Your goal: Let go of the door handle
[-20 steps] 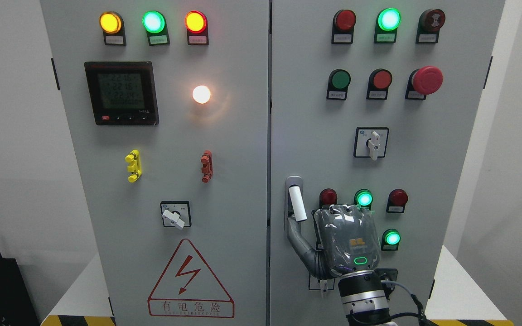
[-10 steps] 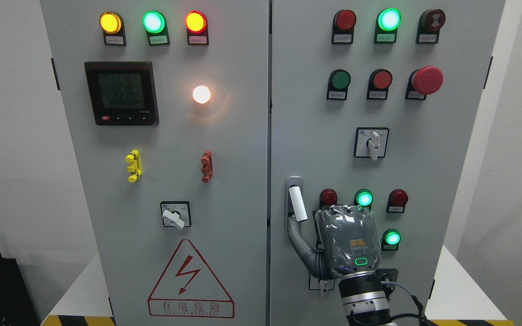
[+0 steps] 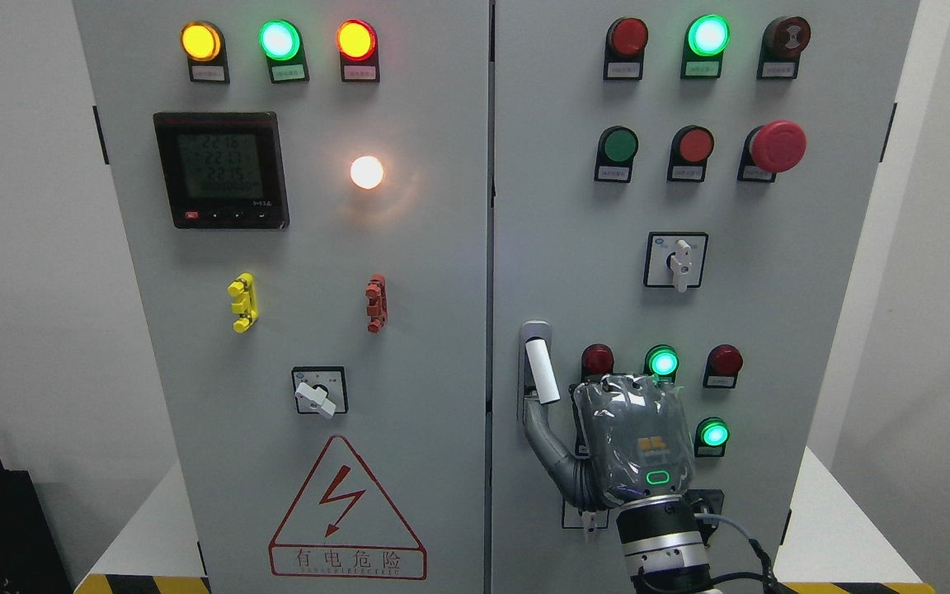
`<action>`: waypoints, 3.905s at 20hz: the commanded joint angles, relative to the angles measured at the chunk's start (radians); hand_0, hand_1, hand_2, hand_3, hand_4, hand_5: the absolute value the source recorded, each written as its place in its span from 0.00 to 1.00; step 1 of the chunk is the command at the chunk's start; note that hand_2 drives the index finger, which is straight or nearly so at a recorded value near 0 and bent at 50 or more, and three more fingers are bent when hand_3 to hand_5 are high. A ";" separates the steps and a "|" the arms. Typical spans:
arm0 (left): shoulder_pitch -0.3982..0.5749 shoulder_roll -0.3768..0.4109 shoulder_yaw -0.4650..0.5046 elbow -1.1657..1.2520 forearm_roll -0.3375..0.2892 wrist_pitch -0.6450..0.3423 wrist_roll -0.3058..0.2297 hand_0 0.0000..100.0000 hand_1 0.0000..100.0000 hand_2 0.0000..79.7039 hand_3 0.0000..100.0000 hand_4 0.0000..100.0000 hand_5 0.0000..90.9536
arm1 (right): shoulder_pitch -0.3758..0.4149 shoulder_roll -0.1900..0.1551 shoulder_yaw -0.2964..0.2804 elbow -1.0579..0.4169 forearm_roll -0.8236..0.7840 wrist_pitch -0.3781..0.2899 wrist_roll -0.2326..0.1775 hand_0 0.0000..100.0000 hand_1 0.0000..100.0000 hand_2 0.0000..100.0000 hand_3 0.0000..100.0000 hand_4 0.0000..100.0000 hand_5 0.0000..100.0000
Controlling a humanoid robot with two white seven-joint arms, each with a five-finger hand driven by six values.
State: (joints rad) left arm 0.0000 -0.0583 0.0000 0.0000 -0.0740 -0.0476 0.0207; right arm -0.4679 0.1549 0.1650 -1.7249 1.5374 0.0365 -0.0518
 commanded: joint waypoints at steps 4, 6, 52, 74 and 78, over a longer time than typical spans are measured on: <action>-0.003 0.000 0.002 0.009 -0.001 0.000 -0.001 0.12 0.39 0.00 0.00 0.00 0.00 | -0.001 -0.002 -0.001 -0.001 0.000 0.002 0.000 0.54 0.07 1.00 1.00 1.00 0.96; -0.003 0.000 0.002 0.009 -0.001 0.000 -0.001 0.12 0.39 0.00 0.00 0.00 0.00 | -0.001 -0.002 -0.001 -0.001 -0.002 0.013 0.000 0.54 0.07 1.00 1.00 1.00 0.96; -0.003 0.000 0.002 0.009 0.000 0.000 -0.001 0.12 0.39 0.00 0.00 0.00 0.00 | -0.005 -0.005 -0.004 -0.001 -0.006 0.034 -0.002 0.55 0.08 1.00 1.00 1.00 0.97; -0.003 0.000 0.002 0.009 -0.001 0.000 -0.001 0.12 0.39 0.00 0.00 0.00 0.00 | -0.008 -0.011 -0.013 -0.001 -0.011 0.040 -0.007 0.55 0.08 1.00 1.00 1.00 0.97; -0.003 0.000 0.002 0.009 0.000 -0.001 -0.001 0.12 0.39 0.00 0.00 0.00 0.00 | -0.009 -0.011 -0.013 -0.001 -0.011 0.040 -0.005 0.55 0.08 1.00 1.00 1.00 0.97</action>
State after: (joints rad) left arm 0.0000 -0.0583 0.0000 0.0000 -0.0743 -0.0444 0.0207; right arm -0.4757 0.1466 0.1538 -1.7257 1.5266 0.0759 -0.0564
